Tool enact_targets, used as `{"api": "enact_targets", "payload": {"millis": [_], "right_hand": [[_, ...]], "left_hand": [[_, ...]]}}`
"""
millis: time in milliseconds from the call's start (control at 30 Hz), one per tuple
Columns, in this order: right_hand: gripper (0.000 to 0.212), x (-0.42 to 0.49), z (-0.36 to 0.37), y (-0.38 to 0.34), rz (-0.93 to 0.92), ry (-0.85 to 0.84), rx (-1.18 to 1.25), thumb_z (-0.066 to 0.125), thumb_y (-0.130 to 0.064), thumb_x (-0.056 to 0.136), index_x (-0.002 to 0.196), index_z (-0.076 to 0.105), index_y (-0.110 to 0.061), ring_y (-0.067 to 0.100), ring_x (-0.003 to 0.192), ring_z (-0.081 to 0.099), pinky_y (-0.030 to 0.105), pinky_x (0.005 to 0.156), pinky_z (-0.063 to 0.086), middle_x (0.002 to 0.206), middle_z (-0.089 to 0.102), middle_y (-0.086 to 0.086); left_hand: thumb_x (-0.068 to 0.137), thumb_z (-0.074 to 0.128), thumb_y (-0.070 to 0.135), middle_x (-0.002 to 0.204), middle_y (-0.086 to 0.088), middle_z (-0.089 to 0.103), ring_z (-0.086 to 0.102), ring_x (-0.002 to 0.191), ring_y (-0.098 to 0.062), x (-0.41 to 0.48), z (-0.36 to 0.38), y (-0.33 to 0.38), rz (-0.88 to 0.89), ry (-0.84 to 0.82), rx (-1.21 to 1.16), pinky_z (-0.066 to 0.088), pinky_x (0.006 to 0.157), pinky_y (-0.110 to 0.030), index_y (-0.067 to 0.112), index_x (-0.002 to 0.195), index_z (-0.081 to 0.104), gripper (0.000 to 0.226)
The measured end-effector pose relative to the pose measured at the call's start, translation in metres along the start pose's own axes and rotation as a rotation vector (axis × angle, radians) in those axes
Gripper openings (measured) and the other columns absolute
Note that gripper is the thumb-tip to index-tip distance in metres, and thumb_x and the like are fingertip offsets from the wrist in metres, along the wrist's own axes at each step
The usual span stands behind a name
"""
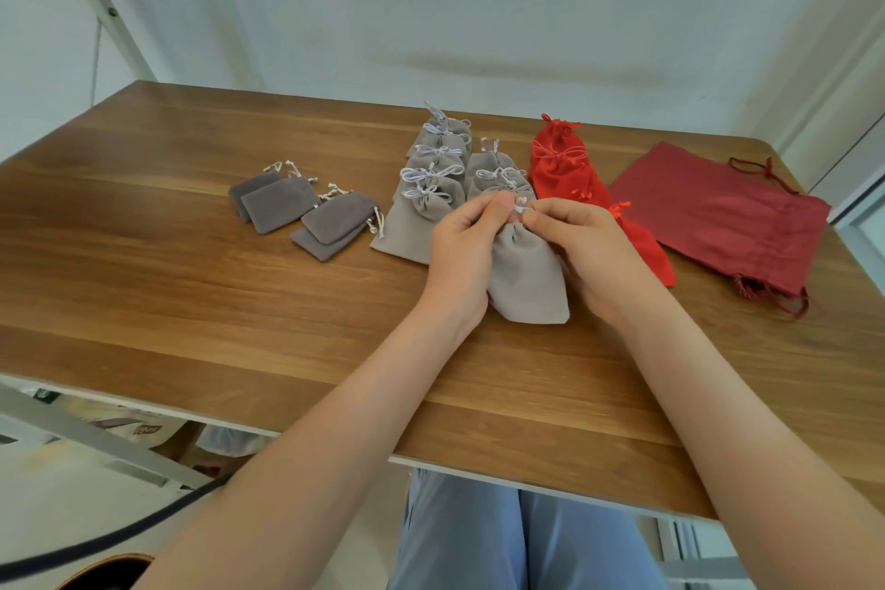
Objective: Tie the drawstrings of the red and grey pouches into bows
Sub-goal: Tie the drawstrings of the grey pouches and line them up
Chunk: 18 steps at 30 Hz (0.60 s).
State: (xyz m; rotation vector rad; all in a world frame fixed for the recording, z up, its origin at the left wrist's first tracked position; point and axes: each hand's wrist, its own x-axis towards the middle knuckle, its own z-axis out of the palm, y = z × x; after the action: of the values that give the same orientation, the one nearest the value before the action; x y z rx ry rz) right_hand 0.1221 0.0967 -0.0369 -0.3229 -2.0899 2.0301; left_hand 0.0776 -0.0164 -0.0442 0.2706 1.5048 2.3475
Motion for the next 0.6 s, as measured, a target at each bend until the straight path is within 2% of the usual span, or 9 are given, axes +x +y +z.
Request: {"api": "enact_targets", "payload": {"millis": [133,200,300,400,500,600], "right_hand": [[0.017,-0.001,-0.004,-0.002,0.052,-0.047,0.063,0.052,-0.012,0.094,0.084,0.065,-0.006,0.016,0.074,0.063,0.027,0.070,0.051,0.080,0.067,0.007],[0.020,-0.002,-0.006,-0.003,0.066,-0.058,0.049,0.052,-0.013,0.095,0.079,0.064,-0.009,0.014,0.068,0.061,0.025,0.064,0.050,0.075,0.066,0.005],[0.025,-0.003,-0.009,-0.004,0.081,-0.057,-0.017,0.052,-0.016,0.096,0.074,0.063,-0.013,0.017,0.067,0.059,0.029,0.065,0.047,0.074,0.064,0.005],[0.024,-0.004,-0.009,-0.003,0.088,-0.067,-0.131,0.049,-0.017,0.098,0.077,0.061,-0.012,0.023,0.074,0.056,0.035,0.071,0.045,0.080,0.062,0.011],[0.025,-0.002,-0.011,0.001,0.070,-0.037,-0.237,0.044,-0.014,0.099,0.079,0.059,-0.013,0.024,0.082,0.052,0.038,0.078,0.041,0.083,0.059,0.011],[0.026,0.001,-0.014,0.007,0.046,-0.030,-0.349,0.043,-0.014,0.099,0.080,0.060,-0.016,0.020,0.084,0.051,0.037,0.083,0.041,0.083,0.059,0.005]], "left_hand": [[0.092,0.059,0.011,0.077,-0.001,0.067,0.062,0.084,-0.013,0.002,-0.002,-0.001,-0.012,-0.093,0.009,0.048,0.091,-0.031,0.014,0.075,0.071,0.021],[0.091,0.060,0.012,0.080,-0.001,0.066,0.060,0.087,-0.014,0.004,-0.004,0.000,-0.025,-0.151,0.054,0.046,0.092,-0.031,0.012,0.077,0.071,0.018],[0.089,0.062,0.010,0.085,0.001,0.068,0.061,0.089,-0.009,0.004,-0.009,0.003,-0.038,-0.194,0.162,0.048,0.084,-0.020,0.010,0.084,0.071,0.010],[0.086,0.065,0.008,0.085,0.000,0.068,0.060,0.084,-0.006,0.004,-0.012,0.003,0.017,-0.209,0.300,0.046,0.076,-0.015,0.013,0.083,0.071,0.008],[0.083,0.068,0.004,0.077,0.005,0.067,0.060,0.074,-0.001,0.005,-0.017,0.000,0.079,-0.199,0.430,0.047,0.071,-0.015,0.016,0.076,0.067,0.015],[0.081,0.071,0.003,0.078,0.001,0.070,0.063,0.075,-0.004,0.005,-0.020,-0.002,0.107,-0.199,0.519,0.052,0.075,-0.022,0.016,0.073,0.066,0.016]]}}
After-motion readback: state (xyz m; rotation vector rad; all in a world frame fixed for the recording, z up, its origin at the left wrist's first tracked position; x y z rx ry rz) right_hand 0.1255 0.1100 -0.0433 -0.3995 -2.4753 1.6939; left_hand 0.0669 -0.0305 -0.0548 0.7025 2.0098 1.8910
